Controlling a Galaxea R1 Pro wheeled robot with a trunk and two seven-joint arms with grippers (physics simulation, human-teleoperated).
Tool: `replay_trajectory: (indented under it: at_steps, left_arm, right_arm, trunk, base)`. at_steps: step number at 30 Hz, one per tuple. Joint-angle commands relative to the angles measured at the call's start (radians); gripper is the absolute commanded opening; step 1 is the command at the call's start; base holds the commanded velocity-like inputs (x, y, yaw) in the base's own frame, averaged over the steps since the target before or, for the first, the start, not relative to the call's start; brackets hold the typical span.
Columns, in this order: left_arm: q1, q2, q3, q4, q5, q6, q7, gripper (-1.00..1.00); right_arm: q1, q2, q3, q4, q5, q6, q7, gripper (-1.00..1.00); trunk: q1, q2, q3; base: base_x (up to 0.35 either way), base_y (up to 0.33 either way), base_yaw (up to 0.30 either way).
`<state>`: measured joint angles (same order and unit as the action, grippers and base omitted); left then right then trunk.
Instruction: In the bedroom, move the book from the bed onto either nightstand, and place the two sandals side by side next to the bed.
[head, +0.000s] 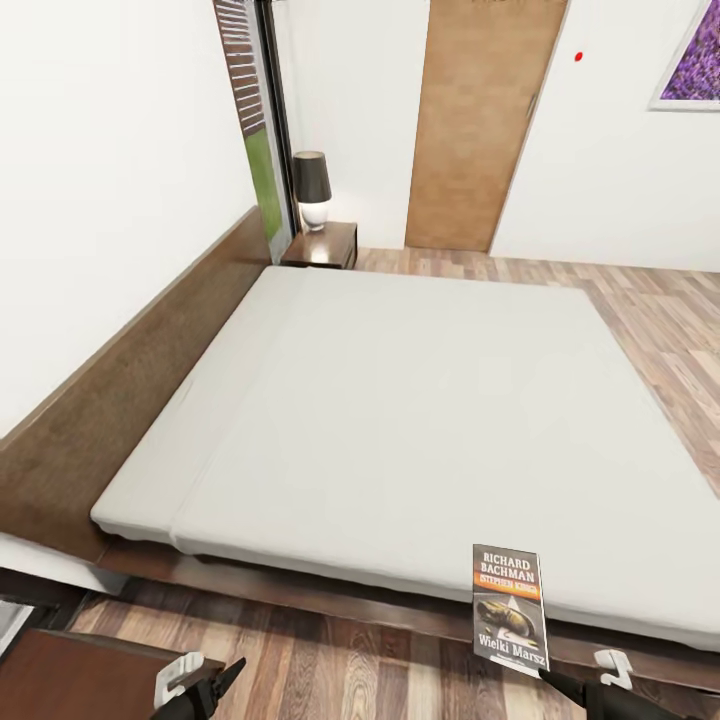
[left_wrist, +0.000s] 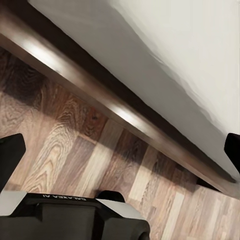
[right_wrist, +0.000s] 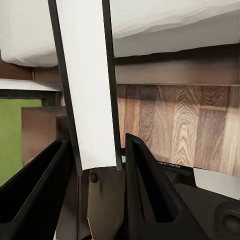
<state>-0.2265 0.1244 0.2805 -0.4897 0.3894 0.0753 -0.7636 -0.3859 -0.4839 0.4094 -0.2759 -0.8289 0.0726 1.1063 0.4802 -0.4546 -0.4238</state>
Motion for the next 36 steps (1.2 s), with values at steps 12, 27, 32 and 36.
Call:
replay_trajectory:
  at_steps: [12, 27, 32, 36]
  left_arm:
    - [-0.001, 0.000, 0.002, 0.000, 0.006, 0.007, -0.004, 1.00]
    - [-0.001, 0.000, 0.002, 0.000, 0.006, 0.007, -0.004, 1.00]
    - [-0.001, 0.000, 0.002, 0.001, 0.006, 0.007, -0.004, 1.00]
    - [-0.001, 0.000, 0.002, 0.001, 0.006, 0.007, -0.003, 1.00]
  right_arm:
    - [-0.001, -0.001, 0.007, 0.000, -0.010, 0.007, 0.003, -1.00]
    - [-0.001, -0.001, 0.007, 0.000, -0.009, -0.005, 0.004, -1.00]
    - [-0.001, -0.001, 0.006, 0.000, -0.011, -0.006, 0.007, -1.00]
    - [-0.001, -0.001, 0.005, 0.009, -0.012, -0.008, 0.007, -1.00]
  trunk:
    - [0.000, -0.001, 0.018]
    - [0.000, -0.001, 0.042]
    - [0.000, -0.001, 0.051]
    - [0.000, -0.001, 0.057]
  base:
    - [0.000, 0.000, 0.000]
    - [0.000, 0.000, 0.000]
    - [0.000, 0.000, 0.000]
    - [0.000, 0.000, 0.000]
